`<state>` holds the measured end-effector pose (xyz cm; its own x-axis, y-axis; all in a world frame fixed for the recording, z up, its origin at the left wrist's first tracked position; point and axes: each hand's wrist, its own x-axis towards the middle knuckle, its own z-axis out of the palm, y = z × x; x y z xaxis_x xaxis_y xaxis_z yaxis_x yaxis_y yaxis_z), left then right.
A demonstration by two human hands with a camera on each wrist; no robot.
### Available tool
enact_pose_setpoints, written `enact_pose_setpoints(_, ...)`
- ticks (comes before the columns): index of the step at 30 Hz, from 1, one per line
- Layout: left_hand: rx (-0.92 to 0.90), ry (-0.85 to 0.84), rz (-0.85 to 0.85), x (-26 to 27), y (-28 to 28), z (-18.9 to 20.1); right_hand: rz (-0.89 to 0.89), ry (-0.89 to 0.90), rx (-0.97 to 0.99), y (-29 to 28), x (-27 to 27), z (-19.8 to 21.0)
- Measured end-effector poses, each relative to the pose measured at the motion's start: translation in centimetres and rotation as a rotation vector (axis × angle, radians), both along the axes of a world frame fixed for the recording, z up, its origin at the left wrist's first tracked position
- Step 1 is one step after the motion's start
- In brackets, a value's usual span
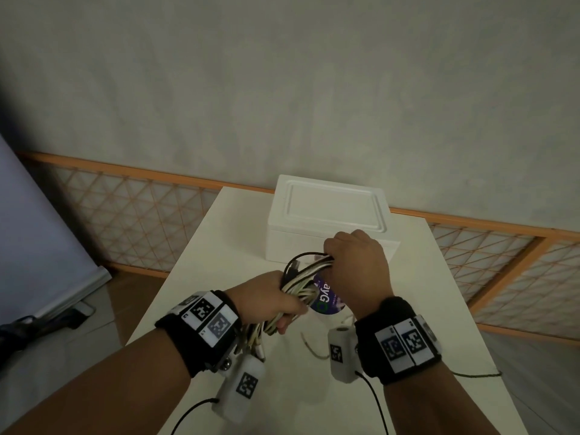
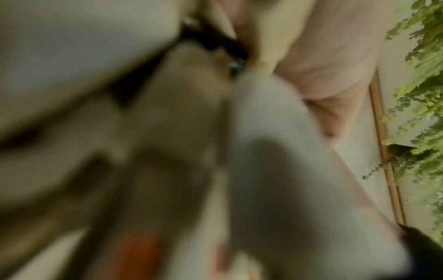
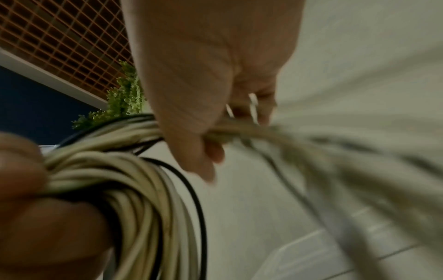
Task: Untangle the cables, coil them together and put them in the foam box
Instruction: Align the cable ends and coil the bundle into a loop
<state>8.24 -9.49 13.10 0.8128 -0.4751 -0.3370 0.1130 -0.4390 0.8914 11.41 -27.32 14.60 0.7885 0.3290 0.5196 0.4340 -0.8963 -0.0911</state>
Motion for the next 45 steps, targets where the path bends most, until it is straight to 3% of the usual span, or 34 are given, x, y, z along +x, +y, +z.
enact_pose_setpoints(1, 0.018, -0.013, 0.024, 0.2, 0.1, -0.1, -0.018, 0.076, -0.018, 0.2, -0.2, -0.3)
enact_pose_setpoints(3, 0.050, -0.022, 0.048, 0.3, 0.2, -0.4, 0.124, 0.157, -0.051, 1.2, -1.1, -0.8)
enact_pose_setpoints(5, 0.085, -0.022, 0.047, 0.3, 0.0, -0.7, 0.326, 0.139, -0.058, 2.2, -2.2, -1.1)
enact_pose_setpoints(7, 0.117, -0.019, 0.033, 0.2, 0.0, -0.9, 0.415, 0.062, -0.020, 2.3, -2.1, -1.7)
enact_pose_setpoints(12, 0.166, 0.003, -0.001, 0.4, 0.2, -0.8, 0.422, 0.035, 0.034, 2.3, -1.1, -2.2)
enact_pose_setpoints(17, 0.240, -0.004, -0.034, 0.4, 0.6, -0.5, 0.402, 0.278, 0.027, 2.2, -0.3, -1.5)
enact_pose_setpoints(23, 0.328, -0.154, -0.019, 0.7, 0.8, -1.5, 0.309, 0.518, -0.367, 3.1, -0.5, 0.6)
enact_pose_setpoints(28, 0.370, -0.291, 0.003, 0.9, 0.9, -1.7, 0.231, 0.460, -0.347, 3.1, -0.5, 0.5)
enact_pose_setpoints(32, 0.239, -0.179, 0.115, 1.6, 1.7, -0.7, 0.302, 0.184, -0.017, 2.9, -1.2, -1.7)
enact_pose_setpoints(34, 0.139, -0.124, 0.159, 1.7, 2.0, -0.2, 0.320, 0.003, -0.014, 2.6, -1.3, -3.3)
enact_pose_setpoints(38, 0.014, -0.059, 0.147, 1.2, 1.0, 0.1, 0.269, -0.096, 0.028, 2.9, -1.4, -5.3)
enact_pose_setpoints(41, 0.057, -0.073, 0.102, 1.2, 0.4, 0.0, 0.181, -0.135, -0.019, 2.9, -1.2, -5.4)
enact_pose_setpoints(45, 0.254, -0.207, 0.054, 2.1, 0.7, -0.1, 0.125, -0.129, -0.104, 2.7, -0.7, -4.3)
